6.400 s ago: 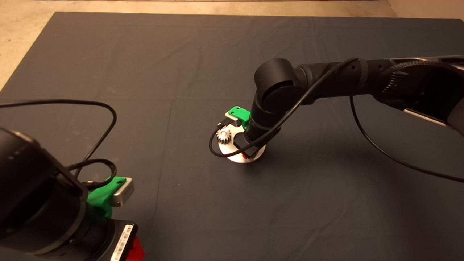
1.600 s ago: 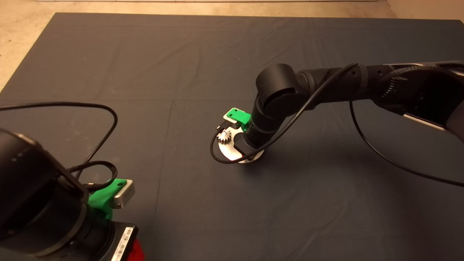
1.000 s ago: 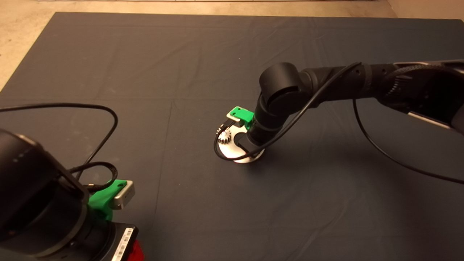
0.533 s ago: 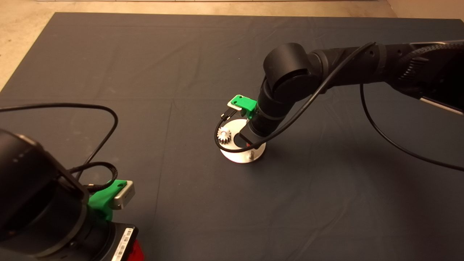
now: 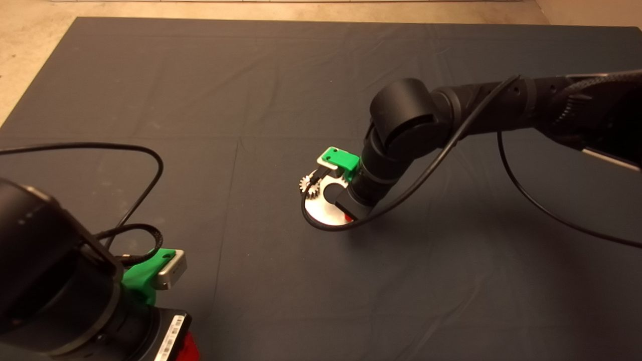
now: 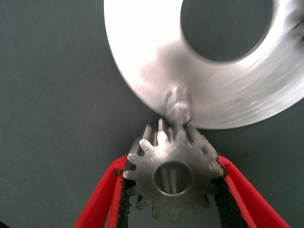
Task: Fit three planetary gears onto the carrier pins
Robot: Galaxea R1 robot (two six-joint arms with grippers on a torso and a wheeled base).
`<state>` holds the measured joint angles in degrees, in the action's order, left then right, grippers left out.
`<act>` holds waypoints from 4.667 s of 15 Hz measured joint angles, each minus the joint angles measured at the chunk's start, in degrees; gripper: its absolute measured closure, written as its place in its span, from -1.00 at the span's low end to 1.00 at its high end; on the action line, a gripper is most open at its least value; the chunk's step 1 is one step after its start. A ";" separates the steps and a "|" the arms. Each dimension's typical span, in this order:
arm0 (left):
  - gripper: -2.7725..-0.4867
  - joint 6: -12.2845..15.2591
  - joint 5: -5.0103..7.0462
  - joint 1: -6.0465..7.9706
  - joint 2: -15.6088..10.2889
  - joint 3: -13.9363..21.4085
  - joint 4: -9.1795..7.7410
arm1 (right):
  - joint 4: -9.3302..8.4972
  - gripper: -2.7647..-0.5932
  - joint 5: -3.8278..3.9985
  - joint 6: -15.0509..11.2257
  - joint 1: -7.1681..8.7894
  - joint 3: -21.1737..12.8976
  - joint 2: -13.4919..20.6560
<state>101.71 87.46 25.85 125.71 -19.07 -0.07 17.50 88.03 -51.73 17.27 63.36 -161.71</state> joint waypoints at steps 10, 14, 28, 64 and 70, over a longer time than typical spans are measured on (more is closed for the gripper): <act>-0.35 0.00 0.00 -0.29 0.00 0.00 0.00 | 5.40 0.58 0.00 -0.20 3.78 -6.29 1.40; -0.35 -0.05 0.00 -0.90 0.01 0.00 0.00 | 5.85 0.58 0.06 -0.60 5.47 -6.99 1.43; -0.35 -0.09 0.00 -1.27 0.00 0.00 0.00 | -0.49 0.58 -0.02 -0.03 4.15 0.79 -1.46; -0.35 -0.09 0.00 -1.56 0.00 0.00 0.00 | -2.31 0.58 -0.16 27.18 3.20 3.34 -2.27; -0.35 -0.11 0.00 -1.56 0.00 0.00 0.00 | 0.78 0.58 -0.16 35.41 1.64 3.48 -2.10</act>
<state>101.60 87.46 24.28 125.71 -19.07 -0.07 18.27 87.87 -16.33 18.91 66.84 -163.80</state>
